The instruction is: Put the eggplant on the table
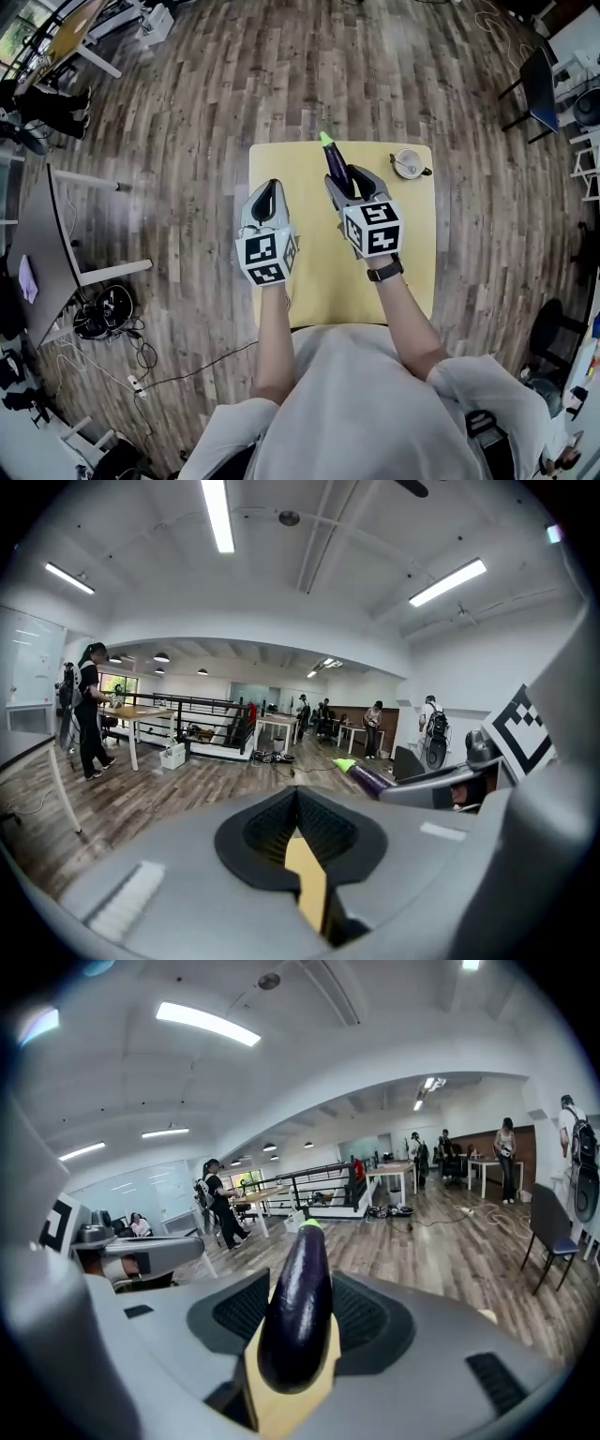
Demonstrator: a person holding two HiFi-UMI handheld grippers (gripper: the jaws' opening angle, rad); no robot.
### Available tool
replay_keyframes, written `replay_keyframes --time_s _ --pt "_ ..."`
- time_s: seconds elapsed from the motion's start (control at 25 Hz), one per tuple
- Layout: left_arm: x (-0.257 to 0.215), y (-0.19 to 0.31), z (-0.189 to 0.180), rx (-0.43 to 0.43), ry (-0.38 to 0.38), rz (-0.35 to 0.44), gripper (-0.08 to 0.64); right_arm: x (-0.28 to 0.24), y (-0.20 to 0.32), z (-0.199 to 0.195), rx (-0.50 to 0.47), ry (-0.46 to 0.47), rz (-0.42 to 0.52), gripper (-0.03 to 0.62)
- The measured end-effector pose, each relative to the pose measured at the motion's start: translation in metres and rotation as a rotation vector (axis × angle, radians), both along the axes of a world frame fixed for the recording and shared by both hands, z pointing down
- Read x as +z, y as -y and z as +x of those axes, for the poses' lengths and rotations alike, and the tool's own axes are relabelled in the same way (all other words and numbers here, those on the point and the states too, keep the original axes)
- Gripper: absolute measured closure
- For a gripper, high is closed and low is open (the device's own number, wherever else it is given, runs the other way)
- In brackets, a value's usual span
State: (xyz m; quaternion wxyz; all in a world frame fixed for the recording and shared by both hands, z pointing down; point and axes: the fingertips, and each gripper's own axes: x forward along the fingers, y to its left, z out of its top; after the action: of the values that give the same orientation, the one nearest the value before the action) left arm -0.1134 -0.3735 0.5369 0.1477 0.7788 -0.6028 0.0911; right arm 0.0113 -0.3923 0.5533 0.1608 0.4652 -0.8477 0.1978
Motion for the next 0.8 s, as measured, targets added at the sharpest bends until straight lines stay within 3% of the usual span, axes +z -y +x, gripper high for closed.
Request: replay_keyframes --time_s 0.48,0.8 --pt "0.056 0.034 -0.011 0.0 -0.049 -0.089 0.551 0.083 0.029 -0.02 -0.001 0.005 -0.199 0.39" --pt "0.098 0.057 -0.014 -0.011 -0.081 -0.138 0.551 0.136 0.048 -0.035 -0.009 -0.012 -0.278 0.39"
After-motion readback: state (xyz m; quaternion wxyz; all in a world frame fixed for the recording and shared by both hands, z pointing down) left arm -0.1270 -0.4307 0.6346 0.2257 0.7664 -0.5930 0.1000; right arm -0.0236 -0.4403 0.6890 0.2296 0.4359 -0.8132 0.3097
